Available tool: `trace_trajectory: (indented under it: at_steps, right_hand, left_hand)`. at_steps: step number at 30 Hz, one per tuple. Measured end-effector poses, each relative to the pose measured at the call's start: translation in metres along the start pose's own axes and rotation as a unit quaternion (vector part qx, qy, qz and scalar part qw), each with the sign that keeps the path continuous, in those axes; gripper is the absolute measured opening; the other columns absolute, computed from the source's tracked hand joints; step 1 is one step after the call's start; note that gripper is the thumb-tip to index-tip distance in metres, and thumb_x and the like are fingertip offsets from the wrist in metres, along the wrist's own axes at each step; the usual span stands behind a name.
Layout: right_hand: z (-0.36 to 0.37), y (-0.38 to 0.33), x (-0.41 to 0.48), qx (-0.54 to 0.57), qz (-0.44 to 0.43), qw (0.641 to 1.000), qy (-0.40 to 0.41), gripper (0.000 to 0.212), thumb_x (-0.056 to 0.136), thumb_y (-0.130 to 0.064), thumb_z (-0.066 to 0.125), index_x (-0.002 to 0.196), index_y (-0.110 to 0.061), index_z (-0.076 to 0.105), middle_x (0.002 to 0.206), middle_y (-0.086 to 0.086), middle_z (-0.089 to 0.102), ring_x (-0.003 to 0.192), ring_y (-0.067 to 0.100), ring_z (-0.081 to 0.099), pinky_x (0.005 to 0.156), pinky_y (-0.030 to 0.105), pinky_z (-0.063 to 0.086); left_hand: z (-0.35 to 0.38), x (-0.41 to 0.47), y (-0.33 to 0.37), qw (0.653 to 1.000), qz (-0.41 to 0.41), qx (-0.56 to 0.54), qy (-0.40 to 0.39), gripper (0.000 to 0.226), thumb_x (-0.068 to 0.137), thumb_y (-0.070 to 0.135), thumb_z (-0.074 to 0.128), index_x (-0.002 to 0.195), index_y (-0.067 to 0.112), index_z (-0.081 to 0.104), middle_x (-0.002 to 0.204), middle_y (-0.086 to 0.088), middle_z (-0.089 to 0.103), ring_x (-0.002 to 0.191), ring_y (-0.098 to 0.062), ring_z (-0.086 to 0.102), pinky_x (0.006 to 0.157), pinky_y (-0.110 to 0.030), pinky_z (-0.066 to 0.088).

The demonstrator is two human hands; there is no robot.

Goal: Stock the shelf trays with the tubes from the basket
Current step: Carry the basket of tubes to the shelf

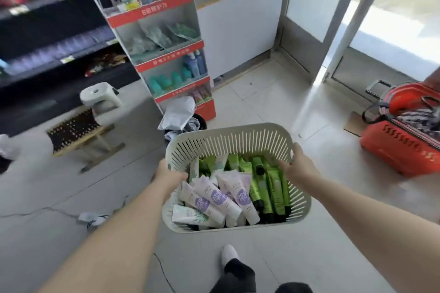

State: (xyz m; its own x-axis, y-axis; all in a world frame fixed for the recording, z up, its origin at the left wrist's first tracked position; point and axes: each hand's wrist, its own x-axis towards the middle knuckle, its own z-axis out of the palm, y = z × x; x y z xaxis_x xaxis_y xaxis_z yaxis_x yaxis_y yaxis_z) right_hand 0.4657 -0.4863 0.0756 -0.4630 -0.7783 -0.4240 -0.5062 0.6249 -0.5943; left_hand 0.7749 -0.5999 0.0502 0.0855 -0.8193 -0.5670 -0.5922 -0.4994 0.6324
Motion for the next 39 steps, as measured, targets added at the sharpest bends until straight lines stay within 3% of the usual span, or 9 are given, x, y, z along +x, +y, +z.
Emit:
trace_trajectory:
  at_steps: [7,11,17,20,22,27,31,35,39]
  right_hand:
    - [0.108,-0.150,0.043,-0.051,-0.078,0.992,-0.086,0.047,0.096,-0.036,0.052,0.131,-0.016,0.030,0.102,0.013,0.062,0.078,0.027,0.060,0.054,0.031,0.041]
    - [0.163,-0.237,0.070,-0.083,-0.130,0.981,-0.120,0.053,0.094,-0.034,0.054,0.136,-0.011,0.030,0.114,0.017,0.060,0.093,0.036,0.060,0.073,0.042,0.049]
    - [0.257,-0.361,0.130,-0.118,-0.193,0.958,-0.176,0.053,0.093,-0.032,0.052,0.136,-0.012,0.030,0.101,0.012,0.057,0.069,0.024,0.057,0.054,0.030,0.040]
    - [0.298,-0.421,0.154,-0.134,-0.205,0.950,-0.193,0.055,0.092,-0.041,0.052,0.136,-0.016,0.029,0.103,0.014,0.061,0.078,0.032,0.062,0.065,0.042,0.051]
    - [0.321,-0.461,0.168,-0.133,-0.221,0.942,-0.212,0.052,0.090,-0.043,0.053,0.130,-0.017,0.032,0.103,0.014,0.063,0.080,0.034,0.063,0.068,0.046,0.053]
    - [0.364,-0.561,0.200,-0.133,-0.250,0.928,-0.241,0.050,0.092,-0.039,0.053,0.131,-0.016,0.032,0.105,0.011,0.060,0.071,0.025,0.059,0.055,0.032,0.045]
    - [0.404,-0.630,0.231,-0.150,-0.248,0.925,-0.245,0.057,0.093,-0.034,0.049,0.140,-0.017,0.023,0.108,0.010,0.057,0.074,0.025,0.061,0.058,0.032,0.046]
    - [0.448,-0.695,0.265,-0.150,-0.229,0.932,-0.240,0.057,0.090,-0.033,0.049,0.139,-0.015,0.025,0.104,0.012,0.059,0.075,0.027,0.061,0.061,0.033,0.047]
    - [0.486,-0.759,0.297,-0.140,-0.208,0.940,-0.231,0.055,0.092,-0.038,0.050,0.135,-0.013,0.027,0.101,0.011,0.057,0.080,0.030,0.060,0.068,0.037,0.048]
  left_hand:
    - [-0.139,0.057,-0.064,0.990,-0.074,-0.036,0.118,0.052,0.073,0.020,0.073,0.119,0.020,0.049,0.099,-0.006,0.062,0.081,-0.026,0.060,0.059,-0.032,0.048]
    - [-0.209,0.093,-0.094,0.979,-0.107,-0.067,0.159,0.050,0.069,0.022,0.074,0.115,0.019,0.055,0.101,-0.010,0.065,0.097,-0.036,0.064,0.071,-0.043,0.056]
    - [-0.298,0.166,-0.130,0.955,-0.166,-0.121,0.214,0.053,0.067,0.024,0.075,0.116,0.023,0.054,0.097,-0.007,0.064,0.085,-0.036,0.065,0.049,-0.029,0.048]
    - [-0.341,0.198,-0.137,0.943,-0.187,-0.140,0.237,0.050,0.070,0.020,0.075,0.116,0.025,0.055,0.096,-0.004,0.067,0.082,-0.033,0.065,0.052,-0.026,0.047]
    - [-0.372,0.218,-0.139,0.938,-0.194,-0.146,0.247,0.049,0.069,0.019,0.074,0.114,0.024,0.057,0.094,-0.004,0.068,0.081,-0.033,0.066,0.051,-0.025,0.046]
    - [-0.452,0.270,-0.133,0.929,-0.201,-0.161,0.267,0.043,0.071,0.016,0.073,0.110,0.022,0.057,0.095,-0.007,0.066,0.081,-0.035,0.064,0.048,-0.026,0.045]
    - [-0.512,0.327,-0.129,0.928,-0.188,-0.189,0.259,0.042,0.067,0.015,0.071,0.107,0.021,0.058,0.095,-0.012,0.066,0.069,-0.028,0.054,0.048,-0.026,0.044]
    - [-0.569,0.397,-0.122,0.932,-0.183,-0.194,0.244,0.046,0.067,0.015,0.071,0.110,0.020,0.056,0.096,-0.014,0.064,0.089,-0.043,0.064,0.049,-0.030,0.044]
    - [-0.627,0.462,-0.108,0.938,-0.174,-0.193,0.230,0.046,0.067,0.017,0.071,0.111,0.020,0.055,0.094,-0.011,0.065,0.075,-0.034,0.062,0.053,-0.028,0.044]
